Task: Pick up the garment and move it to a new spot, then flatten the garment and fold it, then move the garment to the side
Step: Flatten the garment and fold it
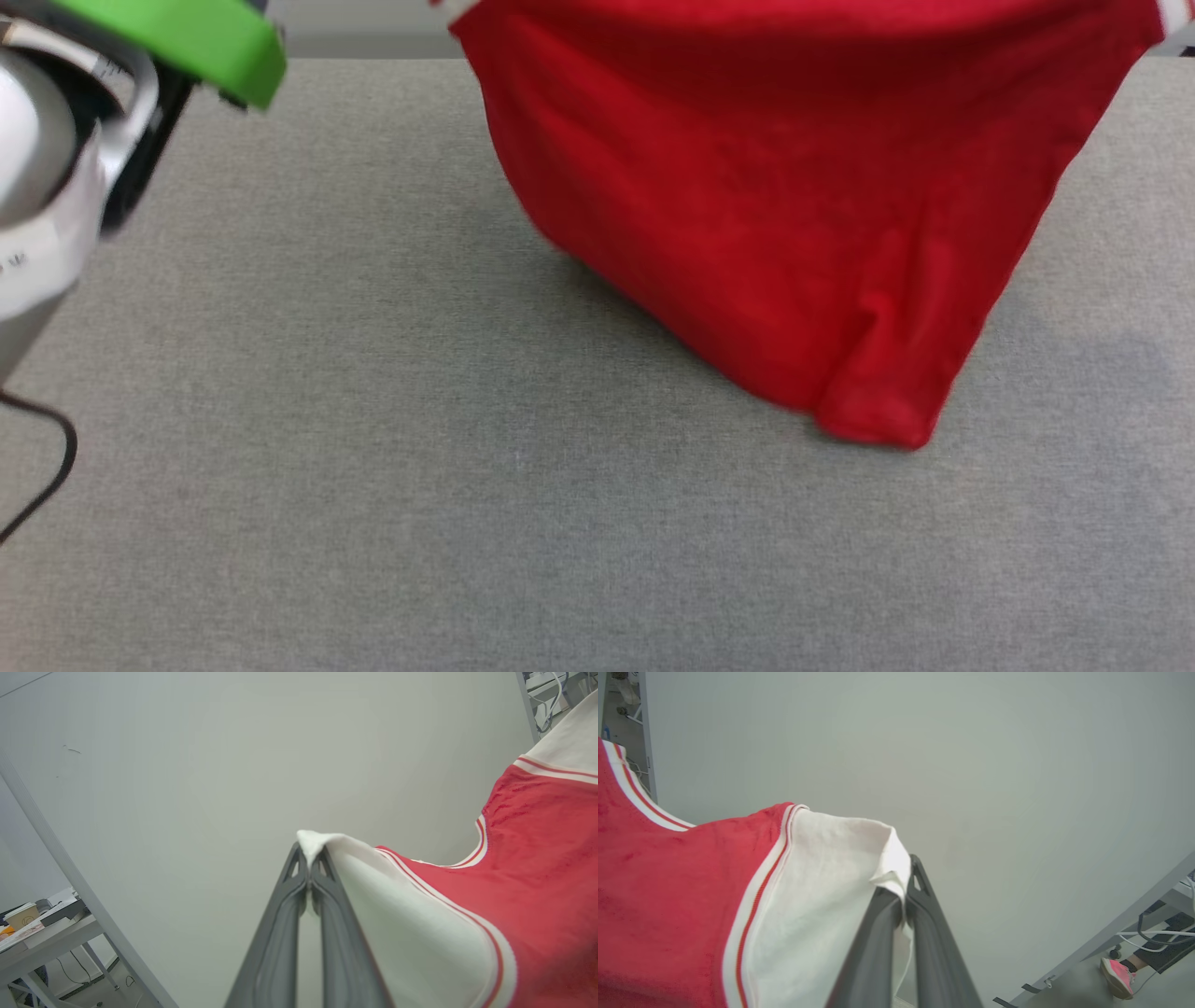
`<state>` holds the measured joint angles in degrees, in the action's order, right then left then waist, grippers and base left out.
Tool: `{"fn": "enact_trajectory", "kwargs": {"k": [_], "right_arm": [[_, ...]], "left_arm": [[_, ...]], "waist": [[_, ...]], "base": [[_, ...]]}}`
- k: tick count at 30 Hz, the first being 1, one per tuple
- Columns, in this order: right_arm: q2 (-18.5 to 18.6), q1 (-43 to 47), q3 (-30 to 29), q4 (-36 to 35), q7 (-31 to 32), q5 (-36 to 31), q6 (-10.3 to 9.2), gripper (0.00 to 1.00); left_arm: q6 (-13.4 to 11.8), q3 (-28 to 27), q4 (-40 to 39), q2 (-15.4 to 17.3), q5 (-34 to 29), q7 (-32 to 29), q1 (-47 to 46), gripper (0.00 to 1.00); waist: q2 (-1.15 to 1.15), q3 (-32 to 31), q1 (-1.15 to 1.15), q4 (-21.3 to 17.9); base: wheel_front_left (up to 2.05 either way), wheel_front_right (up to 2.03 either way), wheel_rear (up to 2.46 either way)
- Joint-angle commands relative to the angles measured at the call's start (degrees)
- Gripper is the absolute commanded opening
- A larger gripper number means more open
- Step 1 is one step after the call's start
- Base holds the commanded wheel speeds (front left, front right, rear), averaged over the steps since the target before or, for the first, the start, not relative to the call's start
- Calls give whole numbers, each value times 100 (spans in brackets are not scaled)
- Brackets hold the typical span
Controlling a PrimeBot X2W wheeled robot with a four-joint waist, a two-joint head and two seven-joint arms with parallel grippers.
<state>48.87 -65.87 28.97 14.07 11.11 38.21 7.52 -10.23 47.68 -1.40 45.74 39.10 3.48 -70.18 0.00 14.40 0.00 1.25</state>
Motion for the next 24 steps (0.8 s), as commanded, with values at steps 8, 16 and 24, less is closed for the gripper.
{"fn": "enact_trajectory", "kwargs": {"k": [8,16,24], "right_arm": [[-389,-1155,-375,403,158,-841,-3,0],[-893,-2867,-459,1462,-182,-1664,-3,0],[-1351,-4176,-401,2562,-800,-2161,-3,0]], "left_arm": [[428,-184,1162,-639,-101,-219,-1552,0],[741,-285,2569,-1228,-459,-5,-3167,0],[901,-445,3722,-1615,-576,555,-4144,0]], "waist": [[0,736,0,-145],[0,1535,0,-226],[0,1904,0,-265]], "base": [[0,0,0],[0,0,0],[0,0,0]]}}
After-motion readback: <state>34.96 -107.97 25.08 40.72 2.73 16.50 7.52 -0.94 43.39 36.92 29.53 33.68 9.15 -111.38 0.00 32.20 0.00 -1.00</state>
